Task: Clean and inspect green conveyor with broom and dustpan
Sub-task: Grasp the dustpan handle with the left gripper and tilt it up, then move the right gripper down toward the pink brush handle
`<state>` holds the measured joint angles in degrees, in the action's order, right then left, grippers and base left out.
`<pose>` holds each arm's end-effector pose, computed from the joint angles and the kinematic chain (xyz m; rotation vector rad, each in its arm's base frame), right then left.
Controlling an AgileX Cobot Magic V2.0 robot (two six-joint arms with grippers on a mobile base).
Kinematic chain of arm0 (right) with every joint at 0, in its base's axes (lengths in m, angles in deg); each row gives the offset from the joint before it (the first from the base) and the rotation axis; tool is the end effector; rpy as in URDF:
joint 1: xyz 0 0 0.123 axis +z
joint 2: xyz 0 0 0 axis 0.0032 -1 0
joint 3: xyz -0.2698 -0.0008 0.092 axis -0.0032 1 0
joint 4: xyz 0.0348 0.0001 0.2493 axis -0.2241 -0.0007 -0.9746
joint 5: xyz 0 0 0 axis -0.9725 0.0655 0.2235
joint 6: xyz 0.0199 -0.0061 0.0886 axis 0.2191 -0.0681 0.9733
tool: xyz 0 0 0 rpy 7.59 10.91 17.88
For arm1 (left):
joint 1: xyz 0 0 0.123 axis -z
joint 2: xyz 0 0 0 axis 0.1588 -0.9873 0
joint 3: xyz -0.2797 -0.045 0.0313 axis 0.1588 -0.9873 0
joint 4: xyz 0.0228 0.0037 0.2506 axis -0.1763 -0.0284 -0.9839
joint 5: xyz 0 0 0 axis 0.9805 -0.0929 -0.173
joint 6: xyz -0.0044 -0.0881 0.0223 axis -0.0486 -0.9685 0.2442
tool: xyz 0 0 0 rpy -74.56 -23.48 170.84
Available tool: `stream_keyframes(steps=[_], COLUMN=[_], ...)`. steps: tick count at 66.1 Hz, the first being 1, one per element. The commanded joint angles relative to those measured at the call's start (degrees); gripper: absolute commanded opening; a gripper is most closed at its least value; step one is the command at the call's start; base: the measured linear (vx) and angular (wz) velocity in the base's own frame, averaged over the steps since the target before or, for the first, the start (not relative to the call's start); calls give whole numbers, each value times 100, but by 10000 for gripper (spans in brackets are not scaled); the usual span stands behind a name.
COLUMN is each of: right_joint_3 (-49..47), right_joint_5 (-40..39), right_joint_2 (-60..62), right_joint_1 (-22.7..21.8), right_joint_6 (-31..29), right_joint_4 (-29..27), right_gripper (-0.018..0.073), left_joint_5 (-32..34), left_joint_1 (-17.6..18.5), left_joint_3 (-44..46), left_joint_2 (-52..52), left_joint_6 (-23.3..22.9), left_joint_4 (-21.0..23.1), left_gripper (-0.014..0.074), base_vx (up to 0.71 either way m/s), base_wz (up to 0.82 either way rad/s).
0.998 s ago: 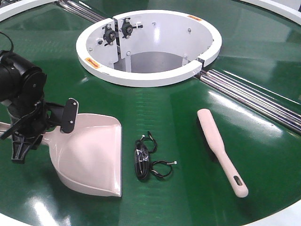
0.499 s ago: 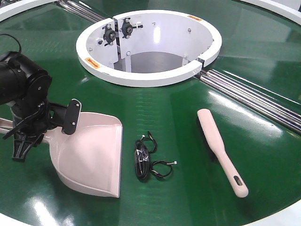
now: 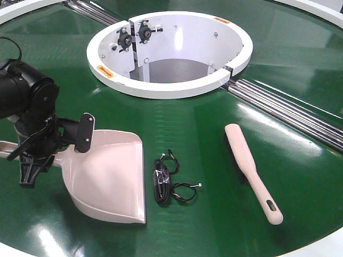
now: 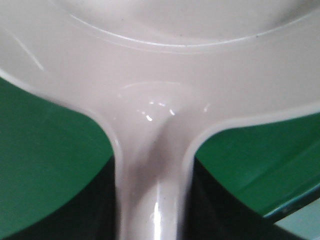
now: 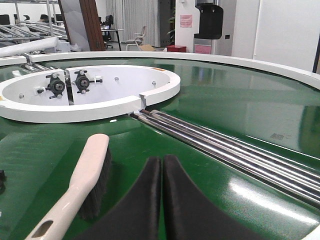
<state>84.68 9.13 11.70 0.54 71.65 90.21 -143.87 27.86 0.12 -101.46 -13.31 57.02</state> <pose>0.0567 0.0002 0.1962 -0.0206 1.5897 -0.0106 0.3248 -0.0821 0.2357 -2.1262 -2.1724 -0.4525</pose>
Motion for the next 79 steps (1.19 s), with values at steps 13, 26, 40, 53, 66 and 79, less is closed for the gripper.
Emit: stream_keyframes(steps=[13, 26, 40, 53, 66, 79], right_joint_3=[18, 18, 18, 12, -32, -1055], right_joint_5=[-403, -403, -403, -439, -895, -787], right_joint_2=[62, 62, 62, 62, 62, -301], right_joint_1=[6, 6, 6, 6, 6, 6], right_joint_6=[-23, -23, -23, -23, 595, 573], right_joint_4=[23, 23, 23, 23, -447, -455], right_gripper=[-8, -8, -8, -8, -8, -8], left_joint_5=[16, 16, 16, 16, 16, 16], left_joint_1=[33, 33, 33, 33, 33, 33], left_joint_3=[156, 156, 156, 156, 156, 156], left_joint_2=[213, 213, 213, 213, 213, 213], left_joint_6=[52, 52, 52, 52, 52, 52], left_joint_4=[54, 54, 54, 54, 54, 54], left_gripper=[0, 0, 0, 0, 0, 0], base_vx=[0, 0, 0, 0, 0, 0], base_wz=[0, 0, 0, 0, 0, 0])
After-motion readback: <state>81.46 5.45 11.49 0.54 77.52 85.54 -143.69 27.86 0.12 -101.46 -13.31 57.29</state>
